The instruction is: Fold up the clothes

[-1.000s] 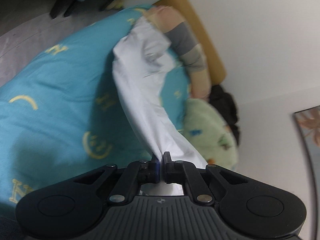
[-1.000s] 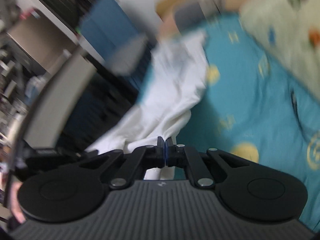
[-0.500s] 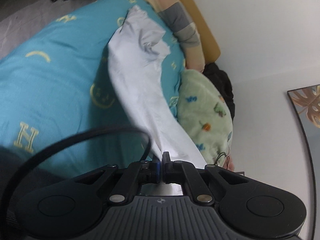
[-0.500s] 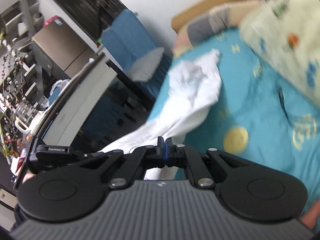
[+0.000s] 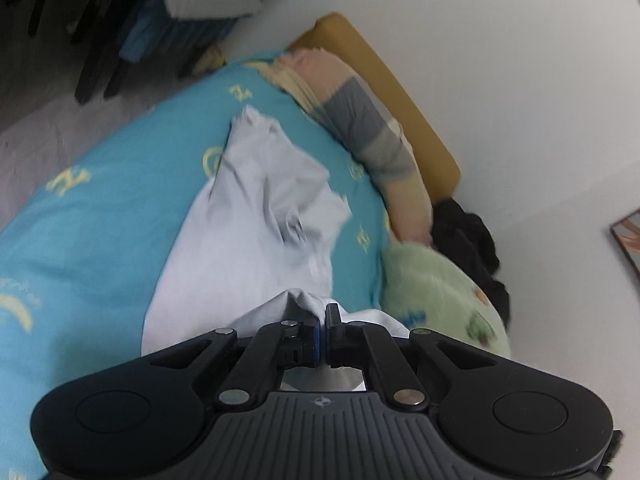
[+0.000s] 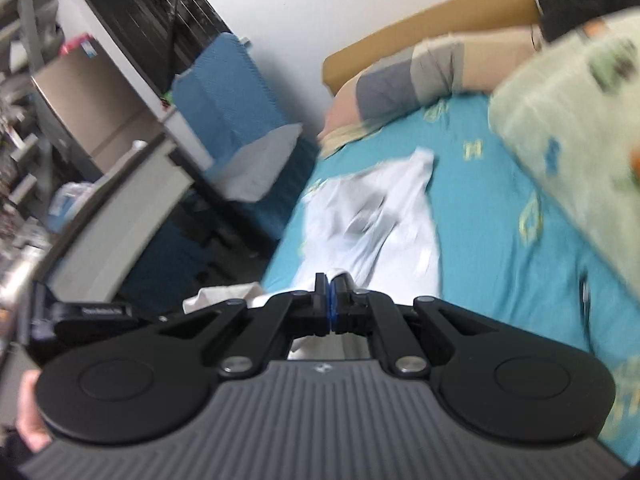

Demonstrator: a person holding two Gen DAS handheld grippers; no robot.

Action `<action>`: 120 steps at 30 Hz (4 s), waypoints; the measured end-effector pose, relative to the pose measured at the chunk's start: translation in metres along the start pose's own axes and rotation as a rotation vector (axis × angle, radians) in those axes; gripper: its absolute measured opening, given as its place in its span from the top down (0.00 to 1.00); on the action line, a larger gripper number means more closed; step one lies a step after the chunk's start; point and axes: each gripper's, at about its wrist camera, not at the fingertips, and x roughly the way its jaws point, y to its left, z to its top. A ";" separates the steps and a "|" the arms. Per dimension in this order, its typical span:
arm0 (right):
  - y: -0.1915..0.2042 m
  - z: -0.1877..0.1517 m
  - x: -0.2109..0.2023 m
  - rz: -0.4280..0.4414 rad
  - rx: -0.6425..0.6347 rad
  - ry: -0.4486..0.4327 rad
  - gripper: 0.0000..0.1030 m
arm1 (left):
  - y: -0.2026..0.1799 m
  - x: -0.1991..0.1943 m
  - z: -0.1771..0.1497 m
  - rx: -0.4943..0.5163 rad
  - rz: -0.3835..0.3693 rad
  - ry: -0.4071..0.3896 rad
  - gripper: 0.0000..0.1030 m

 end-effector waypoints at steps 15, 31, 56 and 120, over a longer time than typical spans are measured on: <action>-0.082 -0.003 0.219 -0.195 -0.181 0.086 0.96 | 0.034 0.167 0.022 0.401 0.270 -0.065 0.97; -0.019 0.000 0.135 -0.143 -0.209 -0.039 0.30 | -0.009 0.074 -0.005 0.496 0.204 -0.134 0.33; 0.026 -0.065 -0.014 -0.111 -0.256 -0.138 0.27 | -0.050 -0.056 -0.106 0.627 0.145 -0.276 0.10; -0.028 -0.052 -0.040 0.187 0.440 -0.215 0.90 | -0.001 -0.101 -0.067 -0.114 -0.321 -0.189 0.93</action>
